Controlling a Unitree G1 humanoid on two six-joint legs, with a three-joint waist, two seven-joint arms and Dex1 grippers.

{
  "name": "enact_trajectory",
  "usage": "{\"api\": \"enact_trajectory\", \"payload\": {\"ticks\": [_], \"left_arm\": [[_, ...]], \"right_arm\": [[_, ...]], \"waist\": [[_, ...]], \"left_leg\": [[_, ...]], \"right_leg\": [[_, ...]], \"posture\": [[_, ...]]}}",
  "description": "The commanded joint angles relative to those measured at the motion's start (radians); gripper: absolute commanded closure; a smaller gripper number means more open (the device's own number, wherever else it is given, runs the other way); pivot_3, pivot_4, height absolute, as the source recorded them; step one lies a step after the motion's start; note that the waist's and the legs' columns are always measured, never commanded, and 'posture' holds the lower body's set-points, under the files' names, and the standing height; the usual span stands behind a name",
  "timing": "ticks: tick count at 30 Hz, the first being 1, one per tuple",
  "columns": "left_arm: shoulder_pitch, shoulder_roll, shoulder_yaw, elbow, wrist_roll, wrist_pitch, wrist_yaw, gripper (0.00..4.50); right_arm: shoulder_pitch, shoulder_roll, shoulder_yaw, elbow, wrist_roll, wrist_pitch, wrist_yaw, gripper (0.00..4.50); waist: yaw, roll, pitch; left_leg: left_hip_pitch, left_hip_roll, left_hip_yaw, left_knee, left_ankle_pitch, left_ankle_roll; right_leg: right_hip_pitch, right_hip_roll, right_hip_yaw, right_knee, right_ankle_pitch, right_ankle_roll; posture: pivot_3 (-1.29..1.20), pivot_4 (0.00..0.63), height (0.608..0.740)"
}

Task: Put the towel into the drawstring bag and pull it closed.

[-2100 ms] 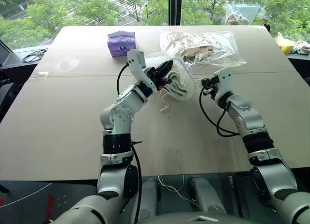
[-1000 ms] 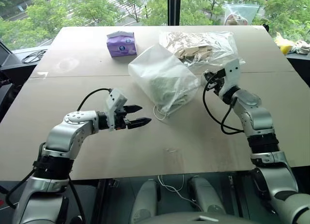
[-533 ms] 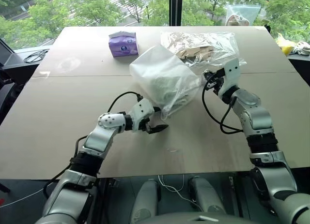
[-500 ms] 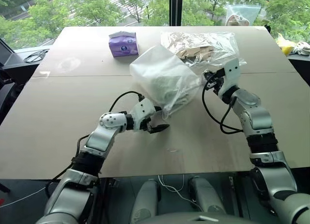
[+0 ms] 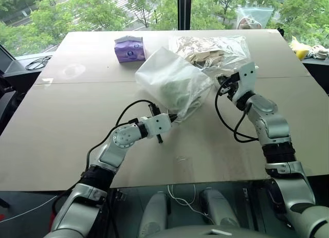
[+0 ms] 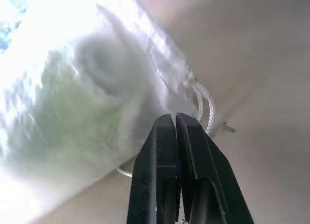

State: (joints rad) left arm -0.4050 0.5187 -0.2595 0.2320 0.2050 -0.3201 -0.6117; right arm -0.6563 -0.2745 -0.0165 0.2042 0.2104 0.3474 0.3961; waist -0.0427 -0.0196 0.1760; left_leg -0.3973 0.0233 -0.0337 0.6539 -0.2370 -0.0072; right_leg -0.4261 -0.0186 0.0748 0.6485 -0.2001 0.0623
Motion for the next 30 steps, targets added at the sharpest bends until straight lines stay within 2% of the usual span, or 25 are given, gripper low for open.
{"api": "enact_trajectory", "payload": {"ticks": [1,5,7,8,10,13,16,21,26,29,30], "left_arm": [[0.006,0.000,0.001,0.030,0.087,-0.039,0.099,4.49],[0.026,-0.006,0.016,0.028,0.120,-0.051,0.178,4.49],[0.057,-0.007,0.006,0.016,0.076,-0.021,0.126,4.49],[0.073,-0.009,0.003,0.002,0.051,-0.010,0.100,4.25],[0.091,-0.019,0.006,-0.026,0.014,0.012,0.074,3.68],[0.111,-0.068,0.028,-0.086,-0.075,0.089,0.044,2.25],[0.128,-0.111,0.055,-0.166,-0.167,0.252,0.008,0.88],[0.106,-0.106,0.028,-0.222,-0.157,0.450,-0.035,0.88],[0.035,-0.121,-0.034,-0.172,-0.111,0.593,-0.057,0.88],[0.009,-0.134,-0.050,-0.127,-0.113,0.640,-0.072,1.66],[0.009,-0.141,-0.052,-0.115,-0.120,0.656,-0.076,2.06]], "right_arm": [[-0.013,-0.001,-0.014,-0.045,0.006,-0.006,0.005,4.50],[-0.013,0.000,-0.014,-0.044,0.003,-0.007,0.006,4.50],[-0.011,0.001,-0.014,-0.044,0.002,-0.006,0.005,4.50],[-0.008,0.001,-0.014,-0.046,0.002,-0.005,0.006,4.50],[-0.004,0.002,-0.013,-0.049,0.000,-0.004,0.006,4.50],[-0.001,0.002,-0.012,-0.050,-0.001,-0.003,0.007,4.50],[0.004,0.002,-0.011,-0.053,-0.004,-0.001,0.004,4.50],[0.005,0.003,-0.012,-0.052,-0.005,0.000,0.003,4.50],[0.002,0.005,-0.012,-0.045,-0.008,-0.003,0.003,4.50],[0.001,0.006,-0.012,-0.047,-0.008,-0.002,0.001,4.50],[0.002,0.006,-0.013,-0.049,-0.008,-0.001,0.000,4.50]], "waist": [[0.000,0.000,0.000],[0.000,0.000,0.000],[0.000,0.000,0.000],[-0.001,0.001,0.000],[-0.004,0.001,-0.001],[-0.003,0.001,0.000],[0.001,0.001,0.000],[0.000,0.001,0.000],[0.002,0.001,0.000],[0.002,0.001,-0.001],[0.002,0.001,-0.001]], "left_leg": [[0.001,0.000,0.000,0.000,0.000,0.000],[0.002,0.000,0.000,0.000,0.002,0.002],[0.003,0.000,0.000,0.000,0.002,0.003],[0.003,0.000,0.000,0.000,0.002,0.003],[0.003,0.001,0.000,0.000,0.002,0.003],[0.002,0.001,0.000,-0.001,0.002,0.003],[0.000,0.001,0.000,-0.002,0.002,0.003],[-0.001,0.000,0.000,-0.002,0.002,0.003],[0.000,0.000,-0.001,-0.001,0.002,0.003],[0.001,0.000,-0.001,0.000,0.002,0.003],[0.001,0.000,-0.001,0.000,0.002,0.003]], "right_leg": [[0.001,0.000,0.000,0.000,-0.001,0.002],[0.002,0.000,0.000,0.000,-0.001,0.001],[0.002,0.000,0.000,0.000,0.000,0.001],[0.002,0.000,0.000,0.000,0.000,0.001],[0.002,0.001,0.000,0.000,0.000,0.001],[0.001,0.001,0.000,0.000,0.000,0.000],[0.001,0.000,-0.001,-0.003,0.001,-0.002],[0.001,0.000,-0.001,-0.005,0.001,-0.001],[0.003,0.001,-0.001,-0.005,-0.001,0.001],[0.004,0.000,-0.001,-0.005,-0.001,0.001],[0.004,0.000,-0.001,-0.005,-0.001,0.001]], "posture": [[0.00,0.150,0.740],[0.00,0.150,0.740],[0.00,0.150,0.740],[0.00,0.150,0.740],[0.00,0.150,0.740],[0.00,0.150,0.740],[0.00,0.150,0.740],[0.00,0.150,0.740],[0.00,0.150,0.740],[0.00,0.150,0.740],[0.00,0.150,0.740]]}}
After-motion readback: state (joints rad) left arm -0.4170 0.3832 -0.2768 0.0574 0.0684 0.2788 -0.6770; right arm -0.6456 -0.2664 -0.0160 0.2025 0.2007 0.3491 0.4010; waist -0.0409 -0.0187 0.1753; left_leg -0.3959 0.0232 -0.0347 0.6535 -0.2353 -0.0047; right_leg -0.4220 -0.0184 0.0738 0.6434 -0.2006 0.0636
